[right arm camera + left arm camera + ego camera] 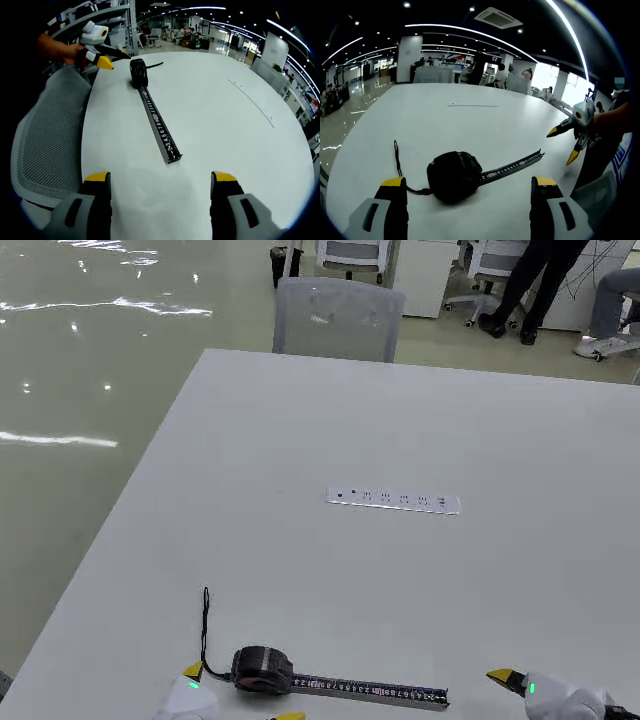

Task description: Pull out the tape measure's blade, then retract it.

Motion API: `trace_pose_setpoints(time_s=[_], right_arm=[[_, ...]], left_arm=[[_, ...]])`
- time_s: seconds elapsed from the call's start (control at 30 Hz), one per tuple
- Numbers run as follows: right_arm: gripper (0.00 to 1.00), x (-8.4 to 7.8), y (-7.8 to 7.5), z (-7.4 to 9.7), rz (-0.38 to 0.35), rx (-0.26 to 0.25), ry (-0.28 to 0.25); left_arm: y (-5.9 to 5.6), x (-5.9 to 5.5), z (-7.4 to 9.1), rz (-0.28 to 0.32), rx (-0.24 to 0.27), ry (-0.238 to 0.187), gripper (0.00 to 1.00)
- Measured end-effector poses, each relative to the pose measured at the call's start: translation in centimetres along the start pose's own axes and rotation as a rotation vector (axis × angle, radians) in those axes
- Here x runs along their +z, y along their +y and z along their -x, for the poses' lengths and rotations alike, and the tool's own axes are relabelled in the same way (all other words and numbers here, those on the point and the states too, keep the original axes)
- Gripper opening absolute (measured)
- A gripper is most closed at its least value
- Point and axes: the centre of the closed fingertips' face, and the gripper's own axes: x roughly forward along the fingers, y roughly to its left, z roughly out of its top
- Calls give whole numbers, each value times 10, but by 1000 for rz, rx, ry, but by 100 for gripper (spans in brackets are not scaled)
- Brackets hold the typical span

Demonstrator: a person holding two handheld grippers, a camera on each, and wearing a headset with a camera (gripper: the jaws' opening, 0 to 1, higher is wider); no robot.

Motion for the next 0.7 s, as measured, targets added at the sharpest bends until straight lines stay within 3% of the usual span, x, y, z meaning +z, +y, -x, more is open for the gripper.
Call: trace_pose_setpoints(time_s=[0.03, 0.07, 0.2, 0.43, 0.7], right_arm=[[80, 1, -1, -1, 5, 4, 2], [78, 7, -6, -14, 42, 56, 33], [73, 7, -6, -14, 49, 59, 35], [60, 8, -16, -36, 141, 124, 92], [45, 6, -19, -54, 117, 185, 136]], left_arm=[[-1, -1, -1, -1, 1, 2, 100], [-12, -8, -10, 1, -12, 18, 100], [-13, -8, -10, 1, -11, 19, 100], [-5, -4, -12, 64, 24, -27, 100], [-4, 6, -18, 56, 30, -52, 100]])
